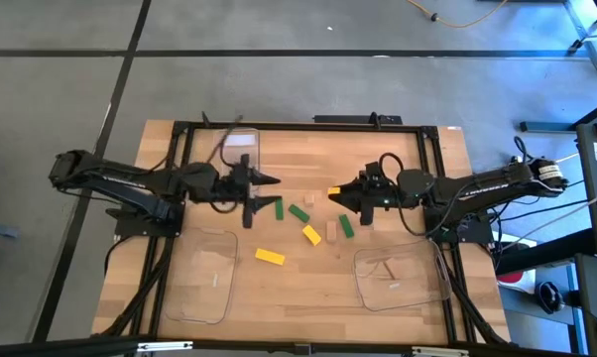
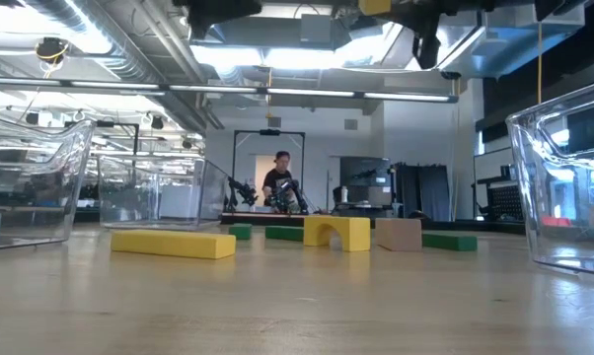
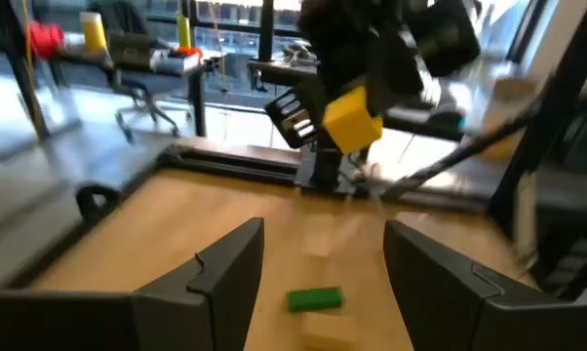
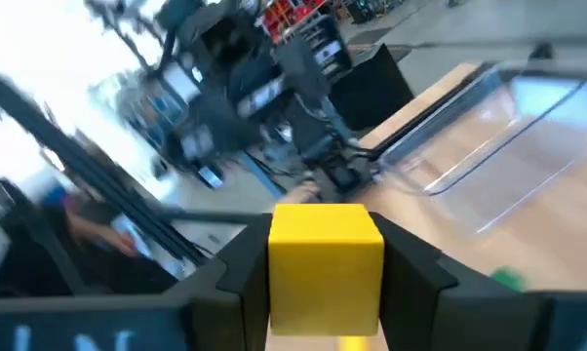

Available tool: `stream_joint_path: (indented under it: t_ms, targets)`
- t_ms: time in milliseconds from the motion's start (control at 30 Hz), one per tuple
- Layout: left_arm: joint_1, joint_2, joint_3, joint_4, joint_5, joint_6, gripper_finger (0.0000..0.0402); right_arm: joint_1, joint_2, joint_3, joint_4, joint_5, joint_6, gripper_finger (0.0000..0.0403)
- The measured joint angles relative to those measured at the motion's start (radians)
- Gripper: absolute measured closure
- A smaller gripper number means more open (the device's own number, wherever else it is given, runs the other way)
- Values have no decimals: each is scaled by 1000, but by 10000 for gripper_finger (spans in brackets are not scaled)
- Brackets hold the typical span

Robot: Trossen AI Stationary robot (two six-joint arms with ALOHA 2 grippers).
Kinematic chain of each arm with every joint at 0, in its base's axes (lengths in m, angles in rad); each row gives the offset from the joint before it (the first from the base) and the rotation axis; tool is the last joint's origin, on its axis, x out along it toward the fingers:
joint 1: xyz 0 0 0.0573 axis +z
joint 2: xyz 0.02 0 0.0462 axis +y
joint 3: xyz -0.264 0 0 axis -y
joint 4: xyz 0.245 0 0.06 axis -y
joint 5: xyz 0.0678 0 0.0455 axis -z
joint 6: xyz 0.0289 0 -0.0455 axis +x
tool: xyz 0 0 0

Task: Sort & place blocks by color
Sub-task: Put the top right yellow block into the bottom left transparent bin

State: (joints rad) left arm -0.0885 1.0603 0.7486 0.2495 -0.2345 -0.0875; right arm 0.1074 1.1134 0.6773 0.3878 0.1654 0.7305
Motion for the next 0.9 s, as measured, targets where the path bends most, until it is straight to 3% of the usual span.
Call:
stream_joint_path:
  t_ms: [167,300,533,900]
  targets:
    - [-71,129,95,7,-120,336,198,0,96,1,157,0,252,269]
    - [-105,226,179,8,-188,519,198,0,159,1,264,0,336,269]
    - [-103,336,281,7,-200,536,198,0,233,1,401,3,348,269]
    - [-100,362,296,42,-196,514,198,2,319,116,344,-55,315,269]
